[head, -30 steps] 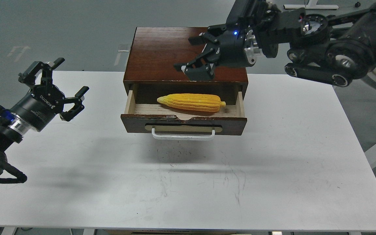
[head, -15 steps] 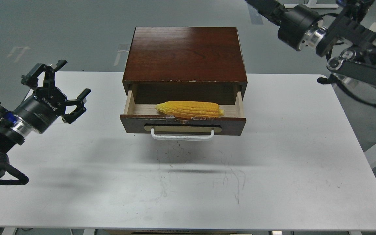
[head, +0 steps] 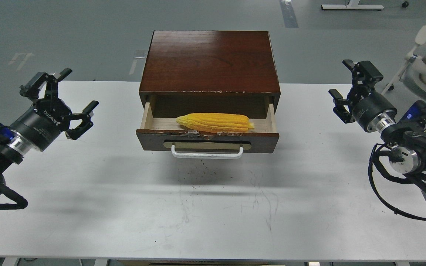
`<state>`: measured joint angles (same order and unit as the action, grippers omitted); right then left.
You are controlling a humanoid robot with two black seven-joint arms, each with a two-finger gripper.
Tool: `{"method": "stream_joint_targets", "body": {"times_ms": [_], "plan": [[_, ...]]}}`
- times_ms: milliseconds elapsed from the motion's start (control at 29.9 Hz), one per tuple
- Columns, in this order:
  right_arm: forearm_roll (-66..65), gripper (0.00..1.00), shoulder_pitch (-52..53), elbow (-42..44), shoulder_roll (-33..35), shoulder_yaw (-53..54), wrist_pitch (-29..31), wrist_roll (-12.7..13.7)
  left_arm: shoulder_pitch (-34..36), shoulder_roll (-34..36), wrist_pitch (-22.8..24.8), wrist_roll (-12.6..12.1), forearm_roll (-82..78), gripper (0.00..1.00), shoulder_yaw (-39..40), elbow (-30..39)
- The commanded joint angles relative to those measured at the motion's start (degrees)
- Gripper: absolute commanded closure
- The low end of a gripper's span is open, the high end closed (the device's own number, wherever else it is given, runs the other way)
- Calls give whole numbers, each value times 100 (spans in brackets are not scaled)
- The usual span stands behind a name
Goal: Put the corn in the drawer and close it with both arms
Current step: 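Open the right gripper and withdraw it to its rest position, then swing the left gripper in front of the drawer handle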
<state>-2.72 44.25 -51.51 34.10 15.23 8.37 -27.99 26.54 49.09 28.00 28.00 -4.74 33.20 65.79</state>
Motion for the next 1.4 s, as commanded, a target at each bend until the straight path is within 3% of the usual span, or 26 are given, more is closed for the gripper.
{"method": "stream_joint_targets", "body": {"times_ms": [0, 134, 401, 669, 802, 869, 1003, 1070, 1137, 1371], "plan": [[18, 4, -171, 27, -97, -2, 51, -1, 79, 258, 0, 0, -219, 0, 89, 4], [18, 4, -198, 27, -97, -11, 51, -1, 491, 593, 0, 0, -921, 0, 134, 205], [0, 4, -189, 36, -97, -55, 42, -1, 1617, 1059, 0, 0, -3435, 4, 248, 1549], [-9, 4, -259, 36, -62, -108, 33, -1, 1943, 498, 0, 0, -6746, 6, 239, 2981], [-9, 4, -294, 36, -36, -117, 33, -1, 1899, 76, 0, 0, -7505, 13, 160, 3185], [-9, 4, -294, 36, -27, -117, 33, -1, 1837, -223, 0, 0, -7752, 26, 29, 3203], [-9, 4, -356, 36, -35, -117, 33, -1, 1837, -426, 0, 0, -7779, 41, -419, 3203], [-18, 4, -373, 36, -35, -117, 33, -1, 1820, -514, 0, 0, -7779, 61, -700, 3203], [-26, 4, -426, 36, -35, -117, 33, -1, 1654, -619, 0, 0, -7944, 100, -955, 3194], [-44, 4, -531, 36, -35, -117, 33, -1, 678, -769, 0, 0, -8306, 100, -877, 3071]]}}
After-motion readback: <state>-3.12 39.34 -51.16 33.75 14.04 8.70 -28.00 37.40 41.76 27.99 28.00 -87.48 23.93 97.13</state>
